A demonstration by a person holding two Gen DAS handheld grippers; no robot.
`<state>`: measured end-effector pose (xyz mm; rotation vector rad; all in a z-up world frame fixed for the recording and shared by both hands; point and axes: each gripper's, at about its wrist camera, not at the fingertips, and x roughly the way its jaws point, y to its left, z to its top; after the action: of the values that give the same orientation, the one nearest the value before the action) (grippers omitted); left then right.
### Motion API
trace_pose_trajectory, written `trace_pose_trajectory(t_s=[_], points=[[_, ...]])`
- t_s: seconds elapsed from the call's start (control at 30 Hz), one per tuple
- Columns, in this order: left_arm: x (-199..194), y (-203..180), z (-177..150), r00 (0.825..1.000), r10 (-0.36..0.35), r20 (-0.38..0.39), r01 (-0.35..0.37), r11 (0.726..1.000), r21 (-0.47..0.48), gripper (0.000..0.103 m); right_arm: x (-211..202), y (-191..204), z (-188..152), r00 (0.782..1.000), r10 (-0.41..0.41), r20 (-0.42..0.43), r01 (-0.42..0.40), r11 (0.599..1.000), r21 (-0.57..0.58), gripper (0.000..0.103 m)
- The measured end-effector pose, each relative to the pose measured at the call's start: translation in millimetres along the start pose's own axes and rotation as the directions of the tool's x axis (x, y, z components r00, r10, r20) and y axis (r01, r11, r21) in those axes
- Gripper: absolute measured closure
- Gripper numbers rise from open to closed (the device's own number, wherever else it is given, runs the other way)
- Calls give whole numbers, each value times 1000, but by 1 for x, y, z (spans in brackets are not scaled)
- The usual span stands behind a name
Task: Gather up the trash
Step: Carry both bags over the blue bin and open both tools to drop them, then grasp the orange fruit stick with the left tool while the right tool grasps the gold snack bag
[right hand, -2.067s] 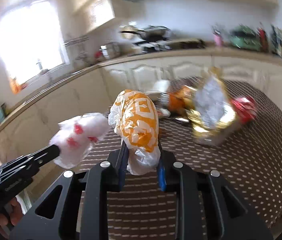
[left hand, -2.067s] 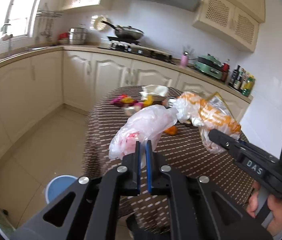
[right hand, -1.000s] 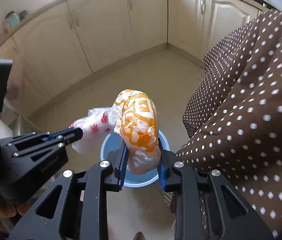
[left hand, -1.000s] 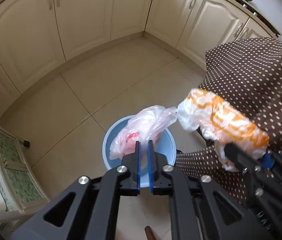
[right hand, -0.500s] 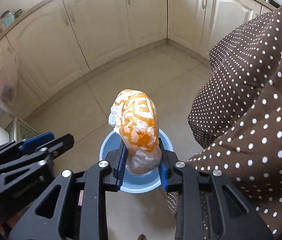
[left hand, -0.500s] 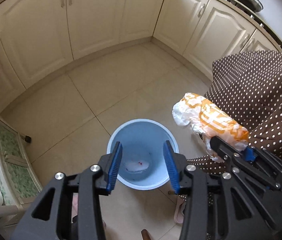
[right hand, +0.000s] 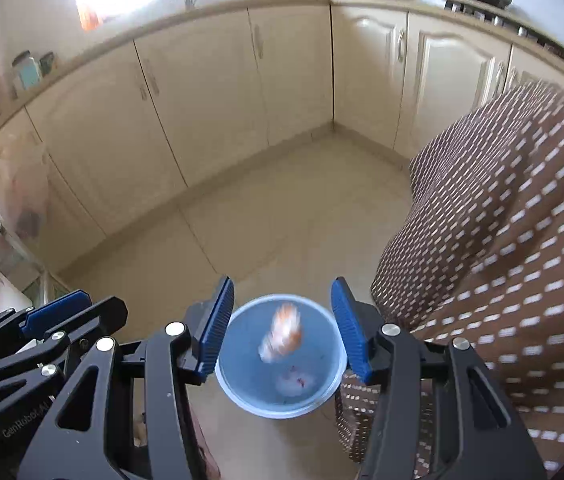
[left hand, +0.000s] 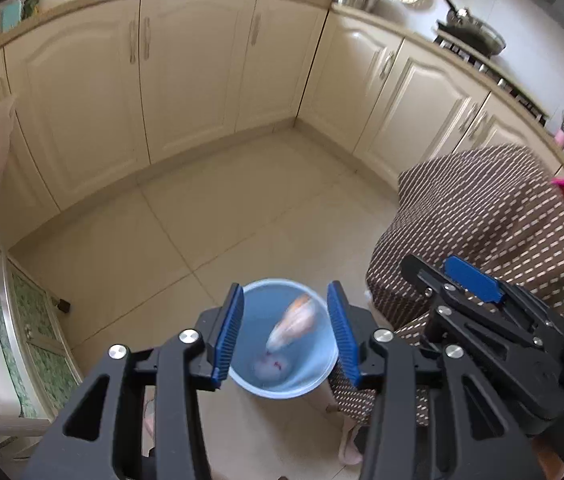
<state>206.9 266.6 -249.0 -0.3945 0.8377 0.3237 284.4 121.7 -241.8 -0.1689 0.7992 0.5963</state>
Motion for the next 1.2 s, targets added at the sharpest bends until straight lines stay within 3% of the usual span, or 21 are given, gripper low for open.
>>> trace_pose_trajectory(t_s=[0.17,0.27,0.33,0.5,0.63,0.73,0.97,1.2], points=[[-48,-23,11,995,-52,82,50,998,31,57,-66,-3,10,991,-55,126,56,998,-5,49],[-82,-43,16,986,-82,145,74,996,58,54,-116,-10,12,973,-80,218,81,997,3,48],[-104,-56,18,976,-118,182,104,991,81,48,-155,-21,10,952,-115,285,115,993,17,45],[-150,-118,8,949,-217,229,173,965,199,45,-220,-65,-5,907,-208,366,197,978,66,39],[-166,-179,-6,930,-301,212,228,923,310,44,-257,-119,-27,880,-295,371,257,955,150,37],[-170,-230,-18,915,-363,175,272,877,395,44,-278,-159,-46,858,-367,359,310,928,208,36],[-154,-333,-46,912,-400,90,286,778,559,44,-310,-232,-82,795,-513,322,409,847,340,33],[-129,-383,-48,914,-398,79,277,754,595,44,-306,-282,-91,792,-550,263,429,809,401,33]])
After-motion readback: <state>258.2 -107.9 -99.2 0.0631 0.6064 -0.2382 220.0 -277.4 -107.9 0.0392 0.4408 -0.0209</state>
